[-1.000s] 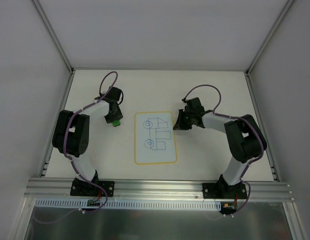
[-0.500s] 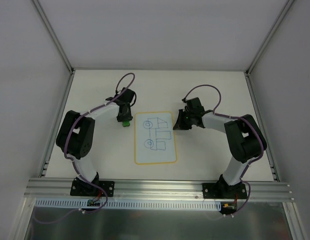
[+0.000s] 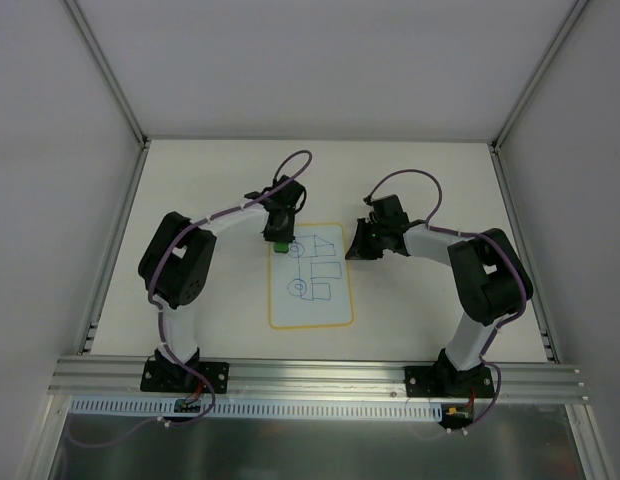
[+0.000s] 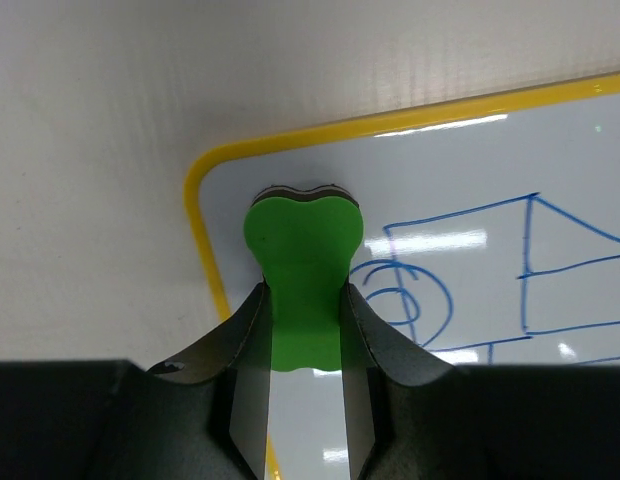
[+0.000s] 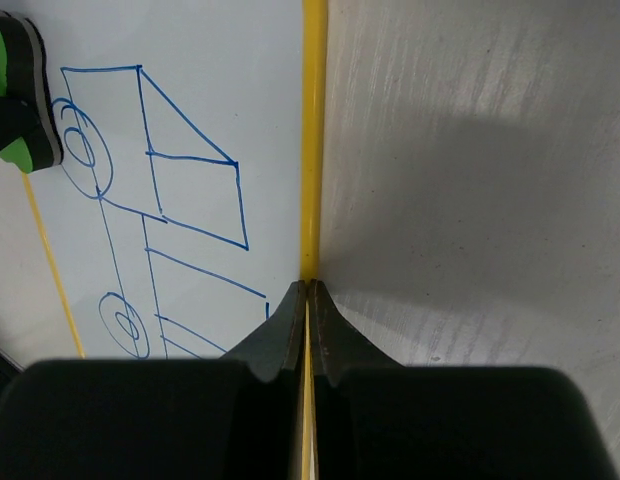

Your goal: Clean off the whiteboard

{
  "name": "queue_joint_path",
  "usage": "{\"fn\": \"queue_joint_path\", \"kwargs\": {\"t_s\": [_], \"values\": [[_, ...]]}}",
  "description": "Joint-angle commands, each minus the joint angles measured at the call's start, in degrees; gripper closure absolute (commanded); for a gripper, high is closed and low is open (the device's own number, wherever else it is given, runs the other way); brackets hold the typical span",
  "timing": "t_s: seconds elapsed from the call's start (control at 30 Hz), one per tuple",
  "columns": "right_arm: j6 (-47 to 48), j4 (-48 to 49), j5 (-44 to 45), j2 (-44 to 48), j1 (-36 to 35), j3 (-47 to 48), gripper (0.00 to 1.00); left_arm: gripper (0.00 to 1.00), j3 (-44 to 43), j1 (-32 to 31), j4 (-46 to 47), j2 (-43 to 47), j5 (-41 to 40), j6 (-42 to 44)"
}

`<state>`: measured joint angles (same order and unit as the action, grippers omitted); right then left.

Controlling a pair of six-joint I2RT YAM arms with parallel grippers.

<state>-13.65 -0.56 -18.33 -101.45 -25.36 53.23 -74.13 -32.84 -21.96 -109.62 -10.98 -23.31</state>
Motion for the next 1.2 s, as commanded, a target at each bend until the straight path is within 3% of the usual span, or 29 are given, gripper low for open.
{"fn": "queue_joint_path", "kwargs": {"t_s": [0.0,0.2,0.37,0.53,0.7,0.87,1.0,1.17], "values": [[0.55,-3.05,2.51,-2.53,-0.47,-1.20,1.00,1.00,-2.77,-2.05,-0.89,-2.43,1.66,0.55],[0.38,-3.13,2.42,-2.79,-0.47,-1.11,1.00,1.00,-4.35,-8.46,-1.25,-7.18,5.00,-3.14],[0.38,-3.40,2.42,-2.97,-0.47,-0.94,1.00,1.00,-10.59,-14.00,-8.35,-11.57,3.08,-4.89],[0.38,-3.40,2.42,-2.97,-0.47,-1.03,1.00,1.00,-10.69,-11.47,-15.56,-9.91,-7.38,-6.39],[0.38,-3.40,2.33,-2.97,-0.47,-0.94,1.00,1.00,-7.08,-3.65,-16.89,-7.62,-7.13,-5.79],[0.38,-3.57,2.59,-2.97,-0.47,-0.85,1.00,1.00,-10.15,0.58,-17.94,-9.29,-5.28,-2.71],[0.38,-3.57,2.77,-2.79,-0.47,-1.03,1.00,1.00,-11.47,-0.29,-18.39,-10.52,-1.60,-2.18],[0.38,-3.57,2.77,-3.05,-0.47,-0.94,1.00,1.00,-13.50,-6.79,-19.35,-11.93,1.74,-0.86]]}}
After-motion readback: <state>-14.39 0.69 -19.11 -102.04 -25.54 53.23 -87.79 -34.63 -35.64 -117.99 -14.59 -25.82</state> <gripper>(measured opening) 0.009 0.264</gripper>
